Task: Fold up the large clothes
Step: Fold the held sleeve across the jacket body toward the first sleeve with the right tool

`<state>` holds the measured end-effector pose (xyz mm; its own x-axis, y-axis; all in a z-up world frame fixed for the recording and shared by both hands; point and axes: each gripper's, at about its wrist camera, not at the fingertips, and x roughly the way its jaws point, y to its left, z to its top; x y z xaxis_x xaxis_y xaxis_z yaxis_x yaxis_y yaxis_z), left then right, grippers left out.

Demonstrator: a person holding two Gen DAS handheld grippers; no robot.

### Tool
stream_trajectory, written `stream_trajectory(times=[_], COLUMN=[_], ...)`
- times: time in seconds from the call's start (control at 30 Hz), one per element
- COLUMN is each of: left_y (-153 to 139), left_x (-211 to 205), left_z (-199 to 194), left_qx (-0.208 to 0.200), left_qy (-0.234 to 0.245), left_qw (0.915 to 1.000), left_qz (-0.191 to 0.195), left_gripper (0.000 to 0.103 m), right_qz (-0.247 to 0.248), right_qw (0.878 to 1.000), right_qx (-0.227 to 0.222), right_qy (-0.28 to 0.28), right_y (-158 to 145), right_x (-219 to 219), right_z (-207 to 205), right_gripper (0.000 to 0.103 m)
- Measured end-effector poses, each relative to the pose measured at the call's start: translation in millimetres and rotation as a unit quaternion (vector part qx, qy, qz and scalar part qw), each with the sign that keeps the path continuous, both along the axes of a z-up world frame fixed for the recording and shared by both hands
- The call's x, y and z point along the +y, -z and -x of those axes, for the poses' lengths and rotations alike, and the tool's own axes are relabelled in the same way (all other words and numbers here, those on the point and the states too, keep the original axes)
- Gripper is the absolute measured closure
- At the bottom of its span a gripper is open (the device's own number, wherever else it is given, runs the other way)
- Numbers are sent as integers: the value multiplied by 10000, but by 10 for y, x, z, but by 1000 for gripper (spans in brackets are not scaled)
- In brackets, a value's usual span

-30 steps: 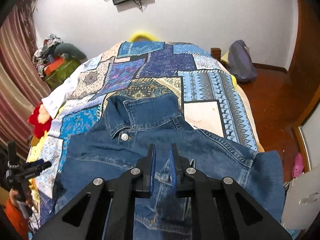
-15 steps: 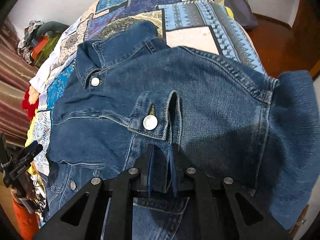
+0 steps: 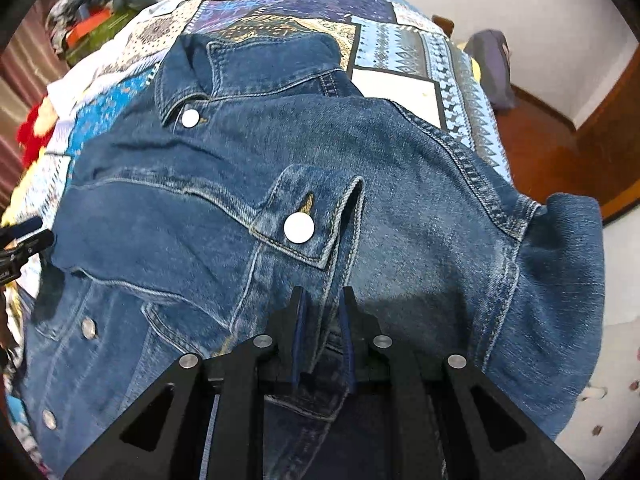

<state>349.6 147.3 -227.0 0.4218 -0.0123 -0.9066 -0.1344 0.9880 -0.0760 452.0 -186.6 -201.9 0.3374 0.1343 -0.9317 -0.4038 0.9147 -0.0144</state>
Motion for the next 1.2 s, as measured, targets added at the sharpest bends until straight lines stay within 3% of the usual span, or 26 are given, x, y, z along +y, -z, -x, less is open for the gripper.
stream_trajectory(times=[0.07,0.27,0.43,0.63,0.83,0.9,1.0,1.13,1.2], left_y=[69,172,202,170,179,152,111,-52,-146], left_x=[-104,-214,-181,-304,-462,-515,-511,-447,-392], left_z=[-28,-48,-22,95,237,333,375,438,473], left_qx=[-31,-22,21,-49,117,-43,-18,-193,-322], left_qy=[103,100,0,81,570,619,614,566,505], left_qw=[9999,9998,10000,9996,9977,9966,9968,9968,9965], left_qz=[-89,-141,38,-265,-355,-537,-513,-531,-590], left_gripper=[21,15,15,15,15,15,16,16,16], right_qz=[53,233,601,511,756,754,805,1220,1090], right_qw=[10000,9996,9979,9982,9966,9962,9959,9907,9923], right_qx=[-61,-138,-227,-309,-318,-418,-418,-595,-580], right_qy=[-24,-70,-80,-65,-81,-106,-33,12,55], right_y=[4,-26,9,3,66,74,85,65,-10], right_x=[-5,-1,-72,-226,-338,-356,-325,-227,-245], right_z=[38,130,263,453,569,614,593,535,484], right_gripper=[91,90,90,90,90,90,90,90,90])
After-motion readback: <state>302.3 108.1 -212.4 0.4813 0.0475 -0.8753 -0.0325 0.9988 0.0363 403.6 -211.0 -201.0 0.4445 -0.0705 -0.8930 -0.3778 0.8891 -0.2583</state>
